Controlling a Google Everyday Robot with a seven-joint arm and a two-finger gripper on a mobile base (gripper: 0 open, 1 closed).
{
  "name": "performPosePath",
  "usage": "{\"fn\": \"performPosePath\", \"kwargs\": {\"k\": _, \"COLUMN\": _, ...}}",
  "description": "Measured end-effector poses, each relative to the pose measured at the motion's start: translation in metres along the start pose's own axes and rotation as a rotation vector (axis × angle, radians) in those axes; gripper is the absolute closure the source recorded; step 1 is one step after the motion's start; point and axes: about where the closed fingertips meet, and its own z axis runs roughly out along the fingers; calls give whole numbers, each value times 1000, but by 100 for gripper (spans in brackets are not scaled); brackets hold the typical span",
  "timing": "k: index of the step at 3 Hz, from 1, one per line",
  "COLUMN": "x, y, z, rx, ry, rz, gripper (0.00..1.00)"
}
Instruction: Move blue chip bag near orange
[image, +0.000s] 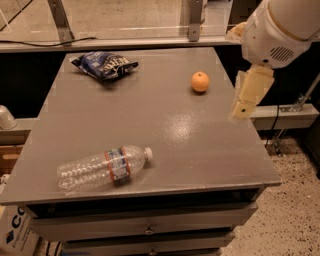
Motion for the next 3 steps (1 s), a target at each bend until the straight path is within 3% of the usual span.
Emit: {"fn": "performPosePath", "kwargs": {"k": 3, "x": -83, "y": -46, "z": 55, "rx": -1, "ry": -241, "rz": -15, "gripper": 0}}
